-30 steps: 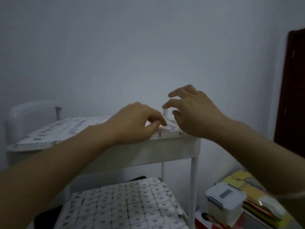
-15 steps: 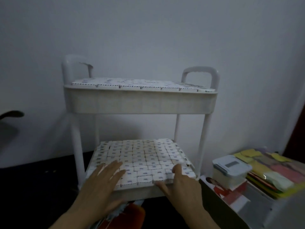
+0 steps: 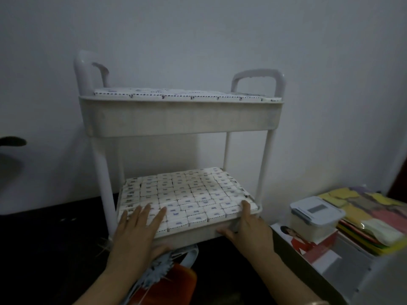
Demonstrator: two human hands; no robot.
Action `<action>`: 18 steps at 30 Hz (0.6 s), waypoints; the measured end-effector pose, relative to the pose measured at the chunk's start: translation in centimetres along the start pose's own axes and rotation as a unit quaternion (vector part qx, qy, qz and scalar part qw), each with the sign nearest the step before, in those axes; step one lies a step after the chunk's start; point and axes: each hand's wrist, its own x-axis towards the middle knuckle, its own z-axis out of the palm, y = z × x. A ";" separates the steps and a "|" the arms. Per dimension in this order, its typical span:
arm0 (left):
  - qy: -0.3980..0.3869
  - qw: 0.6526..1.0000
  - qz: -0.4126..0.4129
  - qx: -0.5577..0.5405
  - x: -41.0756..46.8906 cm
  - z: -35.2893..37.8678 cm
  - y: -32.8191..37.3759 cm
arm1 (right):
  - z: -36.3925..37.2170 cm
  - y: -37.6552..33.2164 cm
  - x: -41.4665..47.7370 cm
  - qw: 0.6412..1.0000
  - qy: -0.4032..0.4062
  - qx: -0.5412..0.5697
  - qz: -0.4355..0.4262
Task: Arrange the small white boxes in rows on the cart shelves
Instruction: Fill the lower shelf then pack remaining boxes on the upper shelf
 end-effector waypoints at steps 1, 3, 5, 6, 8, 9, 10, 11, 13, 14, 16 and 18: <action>-0.001 1.000 -0.007 0.002 0.4 0.1 0.0 | 0.1 0.1 1.0 1.000 -0.006 -0.004 -0.002; -0.008 1.000 -0.025 0.005 1.1 0.4 0.0 | 0.4 0.3 2.8 1.000 -0.016 -0.017 -0.007; 0.002 1.000 -0.028 0.008 2.2 0.8 0.0 | 0.8 0.2 4.5 0.999 -0.016 -0.030 -0.012; 0.007 1.000 -0.025 0.007 2.8 0.9 0.0 | 1.0 0.3 5.2 0.999 -0.017 -0.031 -0.013; 0.027 0.999 -0.018 0.008 3.9 1.5 -0.1 | 1.4 0.3 6.5 0.999 -0.017 -0.030 -0.013; 0.033 0.999 -0.018 0.009 4.4 1.6 -0.2 | 1.6 0.3 7.0 0.999 -0.013 -0.032 -0.014; 0.032 0.999 -0.021 0.011 4.8 1.6 -0.3 | 1.9 0.1 7.6 0.999 -0.009 -0.036 -0.017; 0.033 0.999 -0.023 0.016 5.2 1.7 -0.5 | 2.1 0.0 8.1 0.999 -0.006 -0.042 -0.018; 0.041 0.999 -0.031 0.016 6.1 2.0 -0.8 | 2.4 -0.3 9.1 0.998 0.002 -0.057 -0.024; 0.041 0.998 -0.034 0.013 6.4 2.0 -0.9 | 2.6 -0.5 9.7 0.997 0.008 -0.065 -0.028; 0.049 0.998 -0.030 0.019 6.8 2.4 -1.3 | 2.9 -0.5 10.5 0.997 0.017 -0.066 -0.039; 0.056 0.998 -0.022 0.017 6.9 2.5 -1.4 | 3.1 -0.4 10.6 0.997 0.019 -0.064 -0.046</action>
